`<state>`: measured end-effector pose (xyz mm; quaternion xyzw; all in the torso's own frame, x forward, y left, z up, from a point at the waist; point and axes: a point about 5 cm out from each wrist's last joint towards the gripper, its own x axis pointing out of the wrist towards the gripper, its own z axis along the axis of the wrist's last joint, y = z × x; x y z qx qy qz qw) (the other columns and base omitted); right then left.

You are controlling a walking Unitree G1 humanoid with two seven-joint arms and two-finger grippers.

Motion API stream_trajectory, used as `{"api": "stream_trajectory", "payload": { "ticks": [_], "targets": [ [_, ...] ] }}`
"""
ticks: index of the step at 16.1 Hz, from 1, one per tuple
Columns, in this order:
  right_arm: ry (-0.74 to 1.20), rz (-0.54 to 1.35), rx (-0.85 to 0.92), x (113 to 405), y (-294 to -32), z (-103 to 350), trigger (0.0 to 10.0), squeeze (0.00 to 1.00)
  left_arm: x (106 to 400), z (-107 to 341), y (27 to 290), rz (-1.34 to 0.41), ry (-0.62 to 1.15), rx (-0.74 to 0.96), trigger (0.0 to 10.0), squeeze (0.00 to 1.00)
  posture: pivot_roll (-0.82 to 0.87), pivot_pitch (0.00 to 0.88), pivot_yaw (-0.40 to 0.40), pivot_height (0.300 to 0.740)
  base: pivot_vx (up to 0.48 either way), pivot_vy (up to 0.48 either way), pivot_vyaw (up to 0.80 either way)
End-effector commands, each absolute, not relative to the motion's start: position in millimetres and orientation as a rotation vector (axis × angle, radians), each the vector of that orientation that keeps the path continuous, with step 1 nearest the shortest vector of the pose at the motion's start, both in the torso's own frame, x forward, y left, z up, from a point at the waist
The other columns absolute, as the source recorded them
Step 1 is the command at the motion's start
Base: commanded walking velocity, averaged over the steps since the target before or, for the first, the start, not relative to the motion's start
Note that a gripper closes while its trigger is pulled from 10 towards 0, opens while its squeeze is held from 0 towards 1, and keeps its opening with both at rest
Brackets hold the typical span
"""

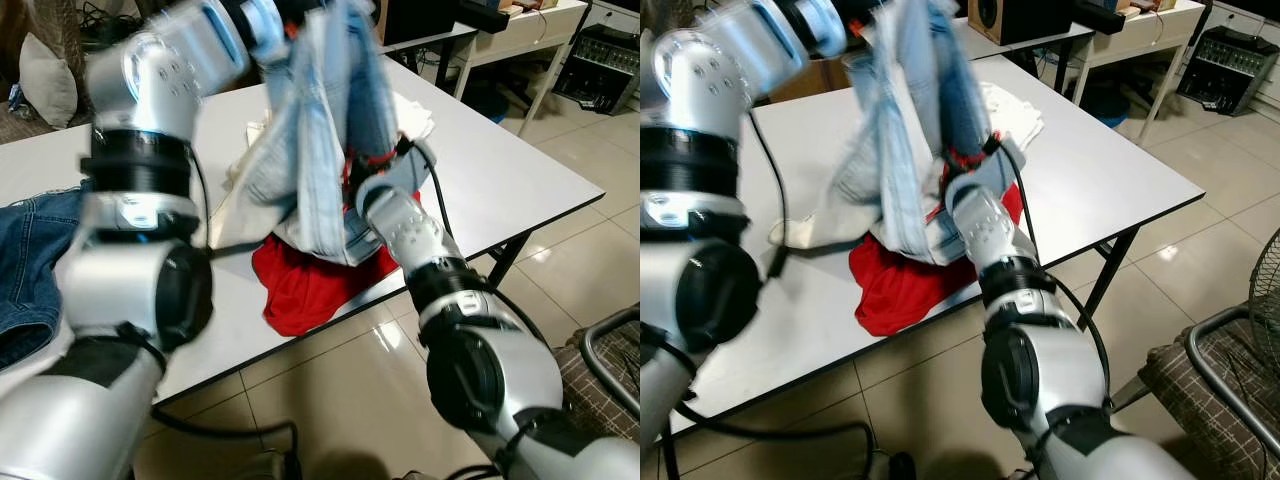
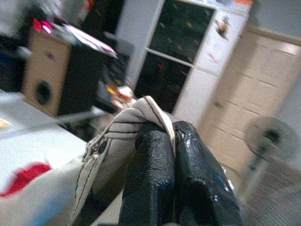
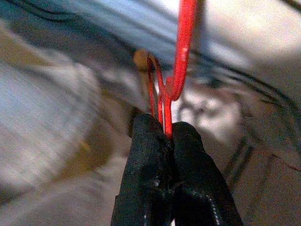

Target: Hang hanger

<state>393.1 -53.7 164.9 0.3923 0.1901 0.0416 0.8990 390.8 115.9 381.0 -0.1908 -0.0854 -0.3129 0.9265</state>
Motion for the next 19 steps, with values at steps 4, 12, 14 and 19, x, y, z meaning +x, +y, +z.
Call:
{"api": "stream_trajectory", "payload": {
  "ticks": [4,12,14,19],
  "targets": [
    [0.456,0.260,0.754,380,-63,184,10.0,0.00,400,405,173,-0.382,-0.335,-0.291,0.0,0.00,-0.06,0.000,0.107,0.740,0.000,0.000,0.00],
    [0.280,0.727,0.704,336,-80,283,10.0,0.00,415,284,235,-0.098,-0.012,0.017,0.0,0.00,-0.08,0.000,0.121,0.740,0.000,0.000,0.00],
    [0.259,0.734,0.648,332,-85,283,10.0,0.00,413,261,235,-0.127,0.029,-0.001,0.0,0.00,-0.09,0.000,0.117,0.740,0.000,0.000,0.00],
    [0.280,0.664,0.713,330,-92,261,10.0,0.00,406,259,247,-0.194,0.004,0.011,0.0,0.00,-0.07,0.000,0.103,0.740,0.000,0.000,0.00]
  ]
}}
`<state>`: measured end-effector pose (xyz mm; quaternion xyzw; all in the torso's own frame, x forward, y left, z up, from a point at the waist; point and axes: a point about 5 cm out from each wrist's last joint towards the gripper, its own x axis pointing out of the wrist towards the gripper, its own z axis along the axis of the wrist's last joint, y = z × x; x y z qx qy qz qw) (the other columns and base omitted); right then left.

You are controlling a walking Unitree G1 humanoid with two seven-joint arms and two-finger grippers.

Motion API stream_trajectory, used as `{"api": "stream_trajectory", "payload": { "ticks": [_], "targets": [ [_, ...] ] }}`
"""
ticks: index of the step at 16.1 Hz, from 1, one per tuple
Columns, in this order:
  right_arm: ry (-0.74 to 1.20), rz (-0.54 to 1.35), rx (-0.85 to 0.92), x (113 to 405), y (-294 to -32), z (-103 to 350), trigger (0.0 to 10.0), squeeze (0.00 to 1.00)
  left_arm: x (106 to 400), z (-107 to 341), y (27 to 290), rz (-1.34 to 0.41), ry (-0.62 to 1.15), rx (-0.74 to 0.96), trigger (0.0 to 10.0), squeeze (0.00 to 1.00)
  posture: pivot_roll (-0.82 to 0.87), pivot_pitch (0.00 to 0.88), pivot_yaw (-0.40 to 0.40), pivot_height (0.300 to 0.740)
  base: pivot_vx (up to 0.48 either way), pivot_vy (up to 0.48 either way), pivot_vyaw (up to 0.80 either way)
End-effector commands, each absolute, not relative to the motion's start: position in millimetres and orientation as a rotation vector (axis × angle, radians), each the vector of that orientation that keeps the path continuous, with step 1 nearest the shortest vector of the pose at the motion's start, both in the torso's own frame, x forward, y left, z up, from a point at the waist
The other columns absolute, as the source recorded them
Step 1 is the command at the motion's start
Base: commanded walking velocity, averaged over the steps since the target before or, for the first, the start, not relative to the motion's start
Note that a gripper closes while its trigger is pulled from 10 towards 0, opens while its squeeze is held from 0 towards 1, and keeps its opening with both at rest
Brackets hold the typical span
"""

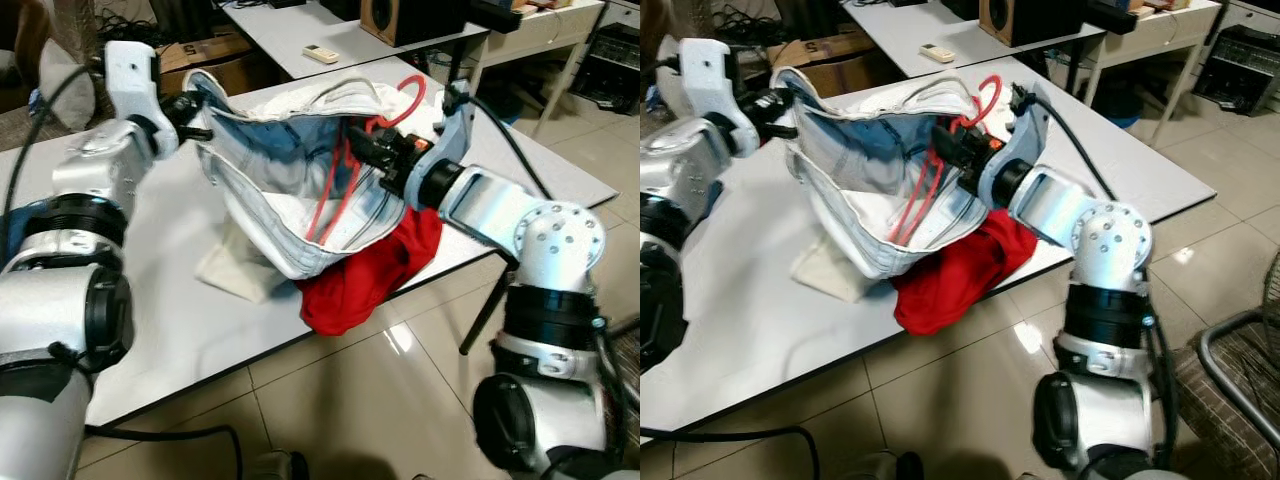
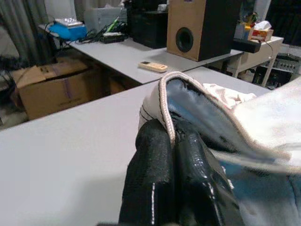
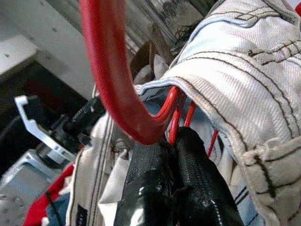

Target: Hang hanger

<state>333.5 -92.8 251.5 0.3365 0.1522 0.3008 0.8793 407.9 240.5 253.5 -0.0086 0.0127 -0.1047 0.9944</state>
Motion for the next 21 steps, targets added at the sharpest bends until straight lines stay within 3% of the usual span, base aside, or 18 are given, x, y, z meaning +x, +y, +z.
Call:
{"api": "stream_trajectory", "payload": {
  "ticks": [1,5,10,14,21],
  "targets": [
    [0.277,0.670,0.714,329,-91,261,10.0,0.00,405,256,250,-0.188,0.012,0.015,0.0,0.00,-0.07,0.000,0.103,0.740,0.000,0.000,0.00],
    [0.077,0.879,0.594,313,-82,302,10.0,0.00,394,241,268,-0.160,0.026,0.018,0.0,0.00,-0.07,0.000,0.105,0.740,0.000,0.000,0.60],
    [-0.012,1.025,0.549,295,-77,329,10.0,0.00,368,224,293,-0.183,0.058,-0.003,0.0,0.00,-0.09,0.000,0.129,0.740,0.000,0.000,0.80],
    [-0.078,1.071,0.551,285,-81,345,10.0,0.00,333,188,283,-0.263,0.153,-0.045,0.0,0.00,-0.09,0.000,0.144,0.740,0.000,0.000,0.80],
    [-0.024,1.090,0.583,286,-78,334,10.0,0.00,297,183,270,-0.303,0.181,-0.100,0.0,0.00,-0.06,0.000,0.122,0.740,0.000,0.000,0.80]
  ]
}}
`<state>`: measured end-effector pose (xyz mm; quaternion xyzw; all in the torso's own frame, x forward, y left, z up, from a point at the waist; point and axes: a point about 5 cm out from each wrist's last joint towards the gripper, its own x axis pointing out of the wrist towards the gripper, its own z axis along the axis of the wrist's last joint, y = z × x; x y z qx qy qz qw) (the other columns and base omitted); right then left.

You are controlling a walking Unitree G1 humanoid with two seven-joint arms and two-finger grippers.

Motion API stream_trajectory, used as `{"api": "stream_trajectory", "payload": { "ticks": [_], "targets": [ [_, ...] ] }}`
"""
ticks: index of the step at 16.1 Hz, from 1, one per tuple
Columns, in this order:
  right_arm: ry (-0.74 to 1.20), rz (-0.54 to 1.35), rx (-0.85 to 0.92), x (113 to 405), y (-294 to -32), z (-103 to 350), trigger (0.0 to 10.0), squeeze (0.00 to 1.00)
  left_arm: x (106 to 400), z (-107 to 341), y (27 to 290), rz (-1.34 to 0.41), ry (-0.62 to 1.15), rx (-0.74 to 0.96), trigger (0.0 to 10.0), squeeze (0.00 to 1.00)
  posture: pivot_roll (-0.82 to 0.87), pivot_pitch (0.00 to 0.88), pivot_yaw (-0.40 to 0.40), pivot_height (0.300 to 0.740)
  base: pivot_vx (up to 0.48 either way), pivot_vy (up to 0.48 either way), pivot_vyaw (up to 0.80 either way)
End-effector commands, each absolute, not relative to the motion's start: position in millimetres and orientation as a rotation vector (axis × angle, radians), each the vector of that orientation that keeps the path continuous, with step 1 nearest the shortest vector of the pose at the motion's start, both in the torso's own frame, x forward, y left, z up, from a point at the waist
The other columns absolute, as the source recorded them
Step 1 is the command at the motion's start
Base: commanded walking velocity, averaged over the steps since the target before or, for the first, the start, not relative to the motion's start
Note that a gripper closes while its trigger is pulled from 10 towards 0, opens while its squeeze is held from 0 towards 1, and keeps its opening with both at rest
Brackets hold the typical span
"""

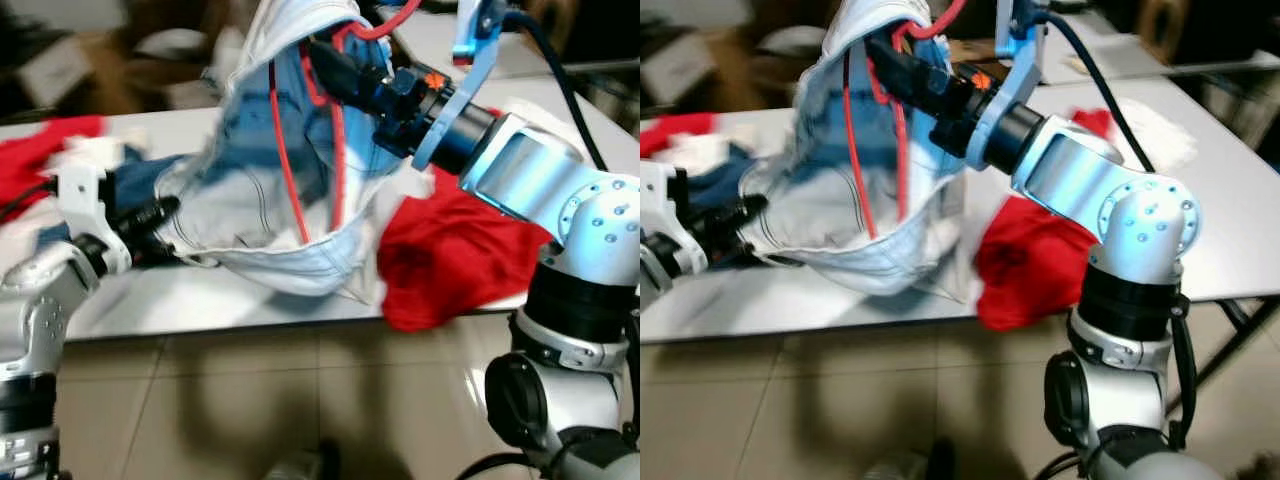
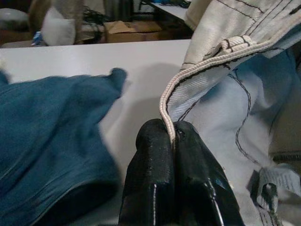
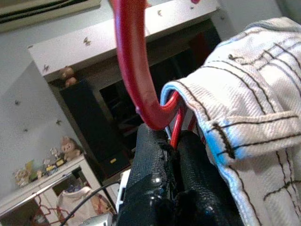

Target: Hang hanger

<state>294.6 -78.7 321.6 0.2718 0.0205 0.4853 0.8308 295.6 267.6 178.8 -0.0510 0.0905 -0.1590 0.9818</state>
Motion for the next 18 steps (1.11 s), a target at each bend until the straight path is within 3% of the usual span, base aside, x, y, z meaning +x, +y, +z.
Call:
{"api": "stream_trajectory", "payload": {
  "ticks": [1,10,18],
  "targets": [
    [-0.018,1.095,0.590,286,-78,333,10.0,0.00,292,182,269,-0.307,0.190,-0.107,0.0,0.00,-0.06,0.000,0.120,0.740,0.000,0.000,0.80],
    [0.031,1.081,0.584,286,-83,320,10.0,0.00,277,192,279,-0.313,0.213,-0.087,0.0,0.00,-0.06,0.000,0.128,0.740,0.000,0.000,0.80],
    [0.079,1.096,0.586,284,-76,308,10.0,0.00,269,189,270,-0.389,0.263,-0.076,0.0,0.00,-0.05,0.000,0.114,0.740,0.000,0.000,0.80]
  ]
}}
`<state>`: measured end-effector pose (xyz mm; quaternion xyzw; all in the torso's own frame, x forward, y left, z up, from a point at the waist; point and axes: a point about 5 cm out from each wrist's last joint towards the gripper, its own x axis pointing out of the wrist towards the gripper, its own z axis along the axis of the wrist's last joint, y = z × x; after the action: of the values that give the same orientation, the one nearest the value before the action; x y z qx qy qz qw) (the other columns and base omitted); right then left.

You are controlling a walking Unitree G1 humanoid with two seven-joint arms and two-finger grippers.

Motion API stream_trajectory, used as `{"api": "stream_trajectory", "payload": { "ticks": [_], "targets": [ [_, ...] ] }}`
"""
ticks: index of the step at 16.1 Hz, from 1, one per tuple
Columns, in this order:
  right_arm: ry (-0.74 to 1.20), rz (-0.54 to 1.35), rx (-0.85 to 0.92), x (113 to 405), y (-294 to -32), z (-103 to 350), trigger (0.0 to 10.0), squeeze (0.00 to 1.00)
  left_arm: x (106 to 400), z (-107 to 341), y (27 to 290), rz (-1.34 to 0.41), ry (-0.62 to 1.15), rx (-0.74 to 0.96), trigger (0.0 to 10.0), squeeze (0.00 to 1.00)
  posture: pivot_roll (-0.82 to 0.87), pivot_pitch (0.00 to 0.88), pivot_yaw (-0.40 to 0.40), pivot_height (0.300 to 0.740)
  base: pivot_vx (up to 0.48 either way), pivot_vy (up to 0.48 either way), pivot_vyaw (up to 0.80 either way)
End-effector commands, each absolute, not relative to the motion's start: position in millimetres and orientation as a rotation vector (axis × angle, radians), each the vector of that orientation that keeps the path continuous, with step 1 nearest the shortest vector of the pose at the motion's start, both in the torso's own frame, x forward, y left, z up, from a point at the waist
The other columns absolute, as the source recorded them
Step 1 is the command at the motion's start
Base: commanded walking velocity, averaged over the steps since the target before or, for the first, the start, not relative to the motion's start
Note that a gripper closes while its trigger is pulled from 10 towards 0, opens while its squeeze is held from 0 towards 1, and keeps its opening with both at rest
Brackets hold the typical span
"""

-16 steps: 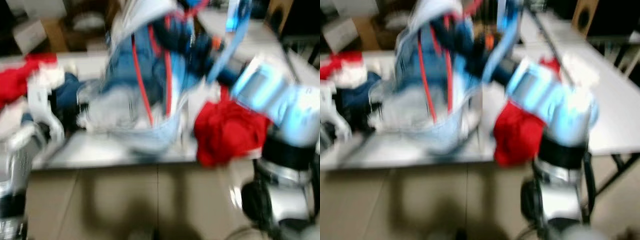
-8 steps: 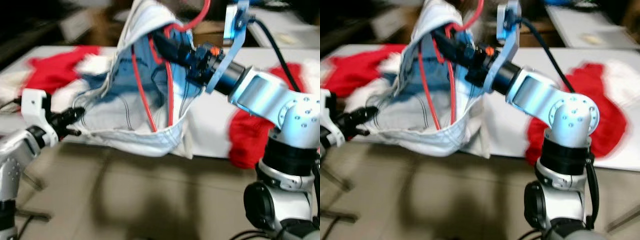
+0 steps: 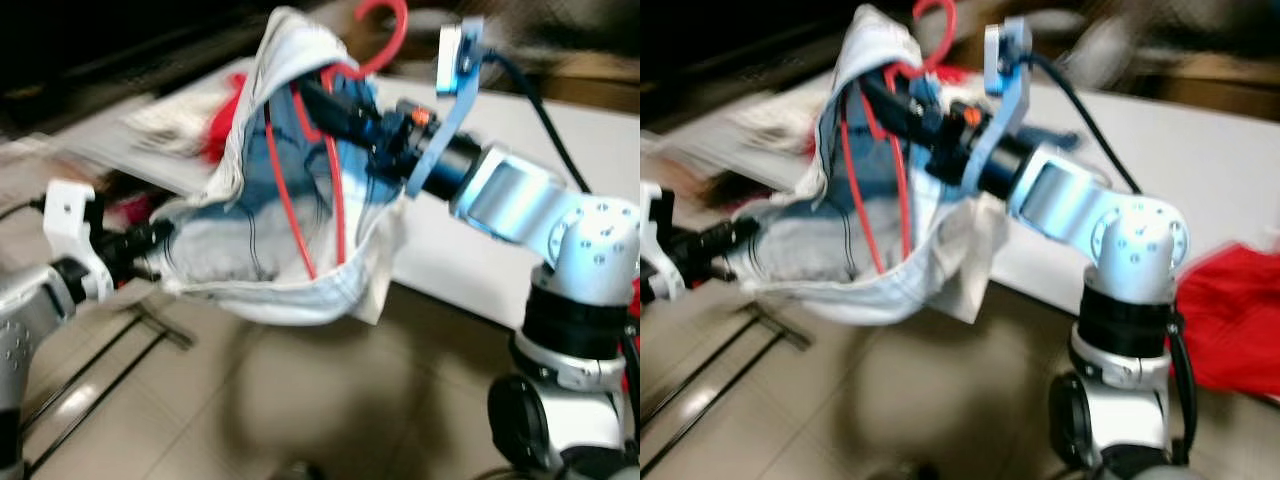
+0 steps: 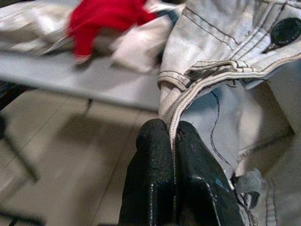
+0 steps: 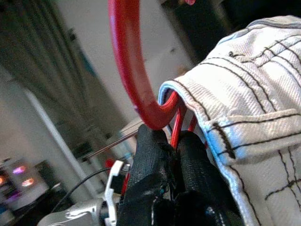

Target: Hang hanger

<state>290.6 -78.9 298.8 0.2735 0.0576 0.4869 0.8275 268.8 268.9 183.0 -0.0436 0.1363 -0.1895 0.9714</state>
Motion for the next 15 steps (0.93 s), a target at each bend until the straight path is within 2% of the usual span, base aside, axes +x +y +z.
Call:
{"api": "stream_trajectory", "payload": {
  "ticks": [1,5,9,13,15],
  "targets": [
    [0.081,1.097,0.585,285,-75,307,10.0,0.00,268,189,270,-0.390,0.263,-0.076,0.0,0.00,-0.05,0.000,0.114,0.740,0.000,0.000,0.80],
    [0.125,1.060,0.547,289,-76,295,10.0,0.00,265,189,262,-0.446,0.275,-0.083,0.0,0.00,-0.06,0.000,0.108,0.740,0.000,0.000,0.80],
    [0.200,0.919,0.443,304,-80,262,10.0,0.00,267,194,242,-0.558,0.269,-0.086,0.0,0.00,-0.06,0.000,0.109,0.740,0.000,0.000,0.80],
    [0.255,0.762,0.370,324,-88,225,10.0,0.00,273,214,211,-0.703,0.152,-0.191,0.0,0.00,-0.06,0.000,0.092,0.740,0.000,0.000,0.80],
    [0.249,0.676,0.370,333,-92,212,10.0,0.00,280,224,197,-0.737,0.085,-0.251,0.0,0.00,-0.06,0.000,0.087,0.740,0.000,0.000,0.00]
  ]
}}
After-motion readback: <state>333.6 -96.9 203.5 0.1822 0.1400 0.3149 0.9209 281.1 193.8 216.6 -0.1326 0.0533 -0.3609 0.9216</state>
